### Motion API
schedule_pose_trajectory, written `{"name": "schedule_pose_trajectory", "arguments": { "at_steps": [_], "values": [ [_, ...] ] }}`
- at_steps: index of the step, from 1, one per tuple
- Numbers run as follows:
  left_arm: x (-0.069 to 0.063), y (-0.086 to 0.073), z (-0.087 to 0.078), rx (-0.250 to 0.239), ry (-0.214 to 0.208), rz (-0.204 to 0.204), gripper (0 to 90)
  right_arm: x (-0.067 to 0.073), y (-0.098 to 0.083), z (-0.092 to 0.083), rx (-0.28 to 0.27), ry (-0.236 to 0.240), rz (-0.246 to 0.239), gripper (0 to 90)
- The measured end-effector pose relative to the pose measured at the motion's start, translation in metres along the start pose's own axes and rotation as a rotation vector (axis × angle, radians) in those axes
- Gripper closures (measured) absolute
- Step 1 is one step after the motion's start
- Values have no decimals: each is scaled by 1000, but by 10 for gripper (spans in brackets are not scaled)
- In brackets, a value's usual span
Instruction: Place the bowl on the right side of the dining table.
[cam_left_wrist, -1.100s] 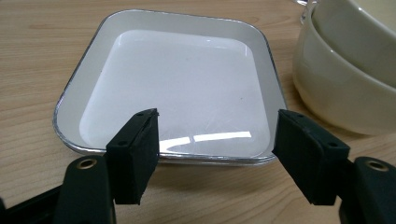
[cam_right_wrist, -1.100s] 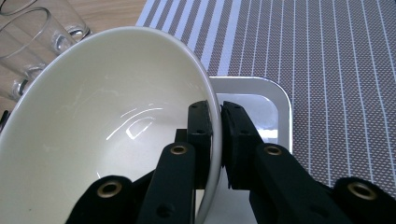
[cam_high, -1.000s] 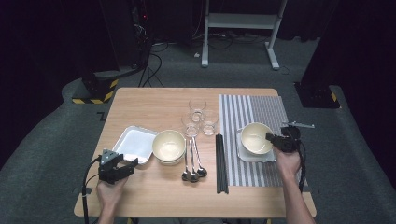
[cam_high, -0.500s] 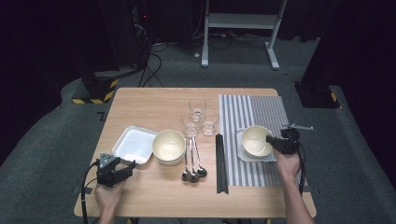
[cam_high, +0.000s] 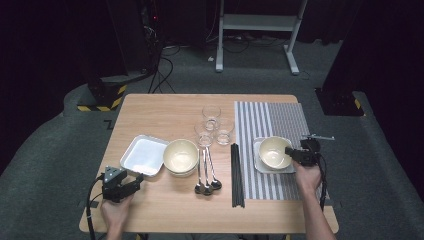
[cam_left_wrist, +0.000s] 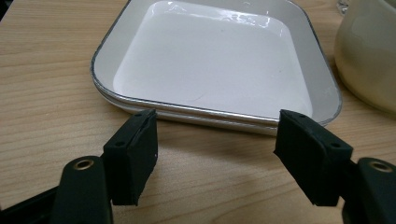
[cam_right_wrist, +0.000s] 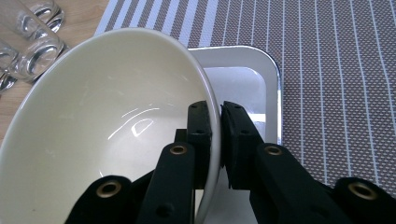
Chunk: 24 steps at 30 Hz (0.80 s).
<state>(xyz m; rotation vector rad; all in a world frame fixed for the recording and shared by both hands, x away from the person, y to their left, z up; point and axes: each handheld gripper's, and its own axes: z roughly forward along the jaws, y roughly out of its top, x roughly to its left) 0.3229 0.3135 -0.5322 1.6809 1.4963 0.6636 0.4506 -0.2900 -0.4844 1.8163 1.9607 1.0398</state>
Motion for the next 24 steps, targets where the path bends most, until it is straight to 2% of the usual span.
{"name": "schedule_pose_trajectory", "arguments": {
  "at_steps": [7, 16, 24],
  "values": [
    [-2, -2, 0, 11, -1, 8, 306, -1, -1, 1, 2, -3, 7, 823],
    [-1, -1, 2, 32, -13, -6, 305, -7, -1, 5, 22, 0, 32, 825],
    [-1, -1, 4, 58, -13, -11, 294, -7, -1, 7, 25, -6, 26, 826]
  ]
}}
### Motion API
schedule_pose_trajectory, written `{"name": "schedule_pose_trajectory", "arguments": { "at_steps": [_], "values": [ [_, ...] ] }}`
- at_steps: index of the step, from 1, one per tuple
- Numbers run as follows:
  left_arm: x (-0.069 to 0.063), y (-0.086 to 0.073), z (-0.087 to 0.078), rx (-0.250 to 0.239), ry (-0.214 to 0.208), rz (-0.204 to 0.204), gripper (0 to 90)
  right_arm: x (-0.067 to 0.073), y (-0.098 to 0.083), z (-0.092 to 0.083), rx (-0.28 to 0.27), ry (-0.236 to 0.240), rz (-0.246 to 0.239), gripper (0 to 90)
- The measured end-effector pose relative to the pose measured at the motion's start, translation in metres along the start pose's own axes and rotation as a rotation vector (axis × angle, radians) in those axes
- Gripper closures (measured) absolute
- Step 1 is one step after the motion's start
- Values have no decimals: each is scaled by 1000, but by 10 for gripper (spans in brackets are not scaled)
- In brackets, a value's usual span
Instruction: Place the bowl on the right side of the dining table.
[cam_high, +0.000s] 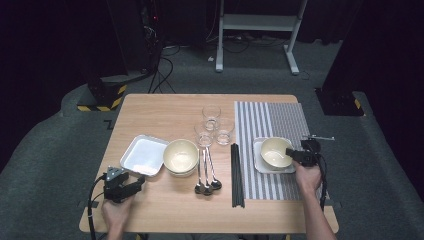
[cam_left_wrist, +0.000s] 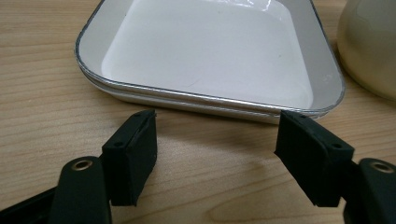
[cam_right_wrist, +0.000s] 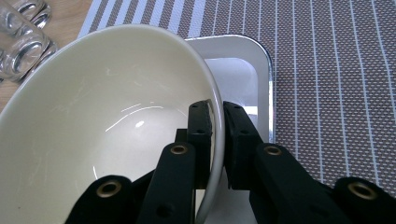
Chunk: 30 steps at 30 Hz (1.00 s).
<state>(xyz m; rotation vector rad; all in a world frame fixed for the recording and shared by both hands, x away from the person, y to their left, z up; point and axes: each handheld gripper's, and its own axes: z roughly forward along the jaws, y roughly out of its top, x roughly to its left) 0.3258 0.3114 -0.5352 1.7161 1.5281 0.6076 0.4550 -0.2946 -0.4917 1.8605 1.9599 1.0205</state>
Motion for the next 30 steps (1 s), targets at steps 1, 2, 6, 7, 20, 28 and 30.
{"name": "schedule_pose_trajectory", "arguments": {
  "at_steps": [1, 2, 6, 7, 20, 28, 30],
  "values": [
    [0, 0, 0, 0, 1, -2, 294, 1, 0, 0, 0, -3, -2, 827],
    [-1, 0, 0, 0, 1, -2, 294, 1, 0, 0, 1, -7, -9, 827],
    [-1, 0, 0, 0, -1, -4, 291, 3, -1, 0, 7, -10, -19, 829],
    [-1, 0, 0, 0, -2, -4, 289, 3, -1, 0, 6, -14, -28, 829],
    [-2, -1, -1, 3, 2, 1, 269, 3, -3, -1, 0, -6, -21, 822],
    [-5, -1, 0, 11, 14, 21, 262, 4, -4, -1, -7, 0, -27, 780],
    [-5, -1, 0, 10, 10, 19, 260, 5, -4, -2, -7, -2, -35, 766]
  ]
}}
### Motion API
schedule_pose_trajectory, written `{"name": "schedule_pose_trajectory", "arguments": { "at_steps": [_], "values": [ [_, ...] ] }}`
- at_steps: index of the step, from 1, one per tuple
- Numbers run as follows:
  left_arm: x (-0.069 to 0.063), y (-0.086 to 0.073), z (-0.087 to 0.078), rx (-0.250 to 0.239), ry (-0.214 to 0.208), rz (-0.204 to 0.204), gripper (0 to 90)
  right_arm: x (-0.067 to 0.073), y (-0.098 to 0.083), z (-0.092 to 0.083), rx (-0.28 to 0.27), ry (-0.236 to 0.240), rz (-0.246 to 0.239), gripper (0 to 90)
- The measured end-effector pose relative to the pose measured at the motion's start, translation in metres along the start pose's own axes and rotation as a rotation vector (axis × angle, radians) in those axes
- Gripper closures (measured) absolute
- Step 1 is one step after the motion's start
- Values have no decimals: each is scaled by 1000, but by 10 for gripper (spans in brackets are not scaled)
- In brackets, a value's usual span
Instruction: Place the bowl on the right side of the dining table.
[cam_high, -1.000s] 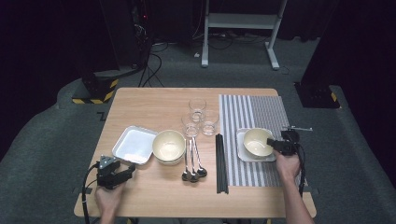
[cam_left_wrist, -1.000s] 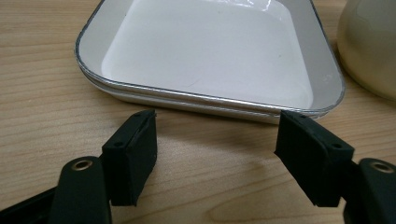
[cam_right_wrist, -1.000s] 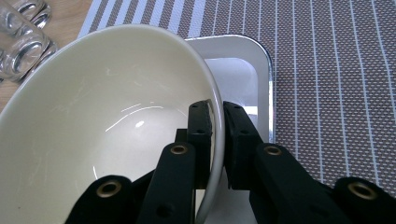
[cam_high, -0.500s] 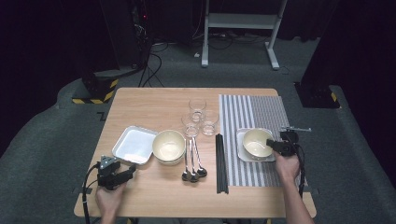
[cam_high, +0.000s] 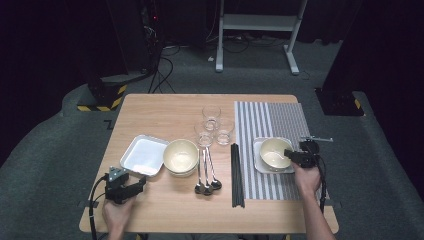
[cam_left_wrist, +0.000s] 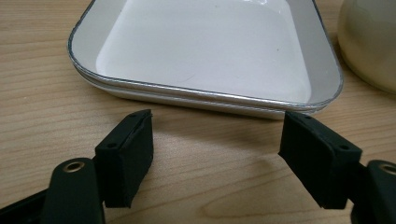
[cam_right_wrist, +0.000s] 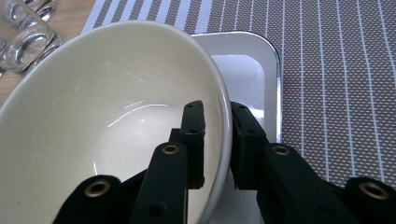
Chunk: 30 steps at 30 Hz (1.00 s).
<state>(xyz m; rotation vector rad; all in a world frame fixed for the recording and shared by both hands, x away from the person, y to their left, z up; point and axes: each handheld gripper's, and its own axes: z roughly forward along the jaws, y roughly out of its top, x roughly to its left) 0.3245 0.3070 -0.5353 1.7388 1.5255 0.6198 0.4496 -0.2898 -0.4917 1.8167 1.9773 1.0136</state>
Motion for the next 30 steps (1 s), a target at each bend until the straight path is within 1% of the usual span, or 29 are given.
{"name": "schedule_pose_trajectory", "arguments": {
  "at_steps": [4, 7, 10, 13, 16, 18, 22, 28, 30],
  "values": [
    [-1, 0, 0, 4, 4, 11, 258, 3, 0, -3, -12, -8, -17, 722],
    [-1, 0, 0, 8, 3, 18, 249, 4, 0, -4, -19, -4, -25, 682],
    [-2, 0, 0, 10, 5, 23, 245, 6, 0, -8, -44, -4, -28, 651],
    [-3, 0, 0, 13, 11, 34, 241, 10, 1, -12, -56, -20, -48, 629],
    [-5, 0, 1, 21, 26, 56, 240, 14, 1, -13, -62, -41, -76, 613],
    [-6, 0, 1, 26, 36, 70, 239, 14, 1, -15, -71, -40, -78, 605],
    [-8, 0, 2, 29, 47, 79, 237, 14, 2, -21, -108, -32, -78, 595],
    [-11, 0, 3, 39, 64, 103, 232, 18, 1, -26, -132, -51, -105, 583],
    [-10, 0, 3, 37, 63, 98, 230, 18, 1, -30, -156, -52, -111, 585]
  ]
}}
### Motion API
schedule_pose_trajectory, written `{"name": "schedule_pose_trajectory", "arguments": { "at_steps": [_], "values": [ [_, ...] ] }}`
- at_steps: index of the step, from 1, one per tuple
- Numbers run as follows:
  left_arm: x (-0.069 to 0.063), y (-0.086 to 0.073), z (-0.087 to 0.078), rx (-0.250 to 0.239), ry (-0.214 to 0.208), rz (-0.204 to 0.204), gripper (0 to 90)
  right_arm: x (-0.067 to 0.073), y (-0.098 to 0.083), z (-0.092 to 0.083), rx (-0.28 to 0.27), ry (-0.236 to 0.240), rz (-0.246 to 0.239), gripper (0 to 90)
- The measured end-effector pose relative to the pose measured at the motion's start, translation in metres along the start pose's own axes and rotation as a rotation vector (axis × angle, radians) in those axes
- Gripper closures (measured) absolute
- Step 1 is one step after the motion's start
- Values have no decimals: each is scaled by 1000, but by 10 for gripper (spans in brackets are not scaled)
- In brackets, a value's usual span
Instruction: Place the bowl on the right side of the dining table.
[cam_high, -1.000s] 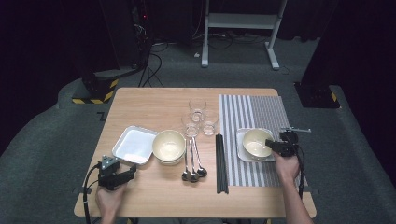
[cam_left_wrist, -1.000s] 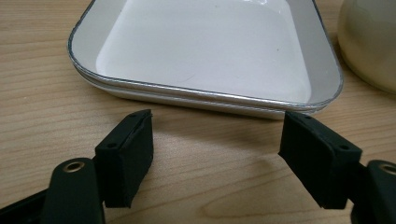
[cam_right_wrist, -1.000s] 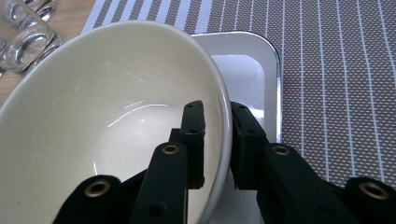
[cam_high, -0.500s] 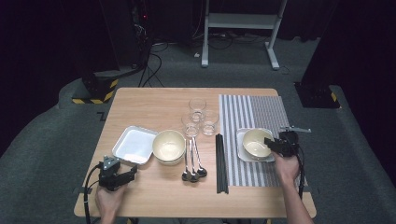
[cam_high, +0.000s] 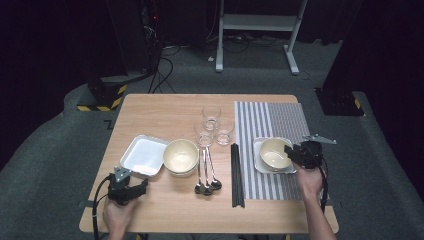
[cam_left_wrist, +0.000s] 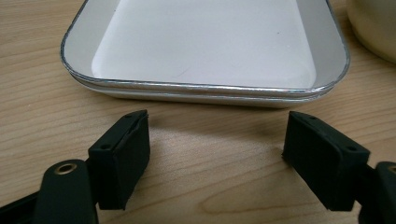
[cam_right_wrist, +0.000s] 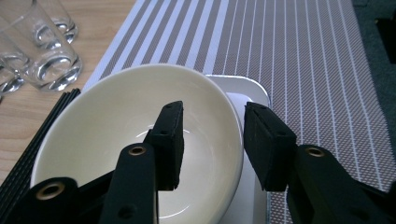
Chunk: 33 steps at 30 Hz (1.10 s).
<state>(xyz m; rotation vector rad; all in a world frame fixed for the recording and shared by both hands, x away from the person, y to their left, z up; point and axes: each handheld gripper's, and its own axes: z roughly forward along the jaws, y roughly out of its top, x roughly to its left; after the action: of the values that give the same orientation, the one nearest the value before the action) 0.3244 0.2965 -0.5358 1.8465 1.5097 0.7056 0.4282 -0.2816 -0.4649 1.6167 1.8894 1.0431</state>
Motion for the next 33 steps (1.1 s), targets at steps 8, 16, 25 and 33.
{"name": "schedule_pose_trajectory", "arguments": {
  "at_steps": [8, 16, 25, 33],
  "values": [
    [0, 0, 0, 1, 2, -1, 224, 5, 4, -12, -37, 31, -1, 586],
    [-1, 0, 0, 3, 2, 2, 219, 20, 5, -20, -53, 72, -63, 617],
    [-1, 0, 0, 3, 0, 3, 215, 45, 2, -21, -53, 127, -125, 642],
    [-1, 0, 0, 3, 0, 3, 215, 63, 2, -16, -33, 181, -147, 659]
  ]
}}
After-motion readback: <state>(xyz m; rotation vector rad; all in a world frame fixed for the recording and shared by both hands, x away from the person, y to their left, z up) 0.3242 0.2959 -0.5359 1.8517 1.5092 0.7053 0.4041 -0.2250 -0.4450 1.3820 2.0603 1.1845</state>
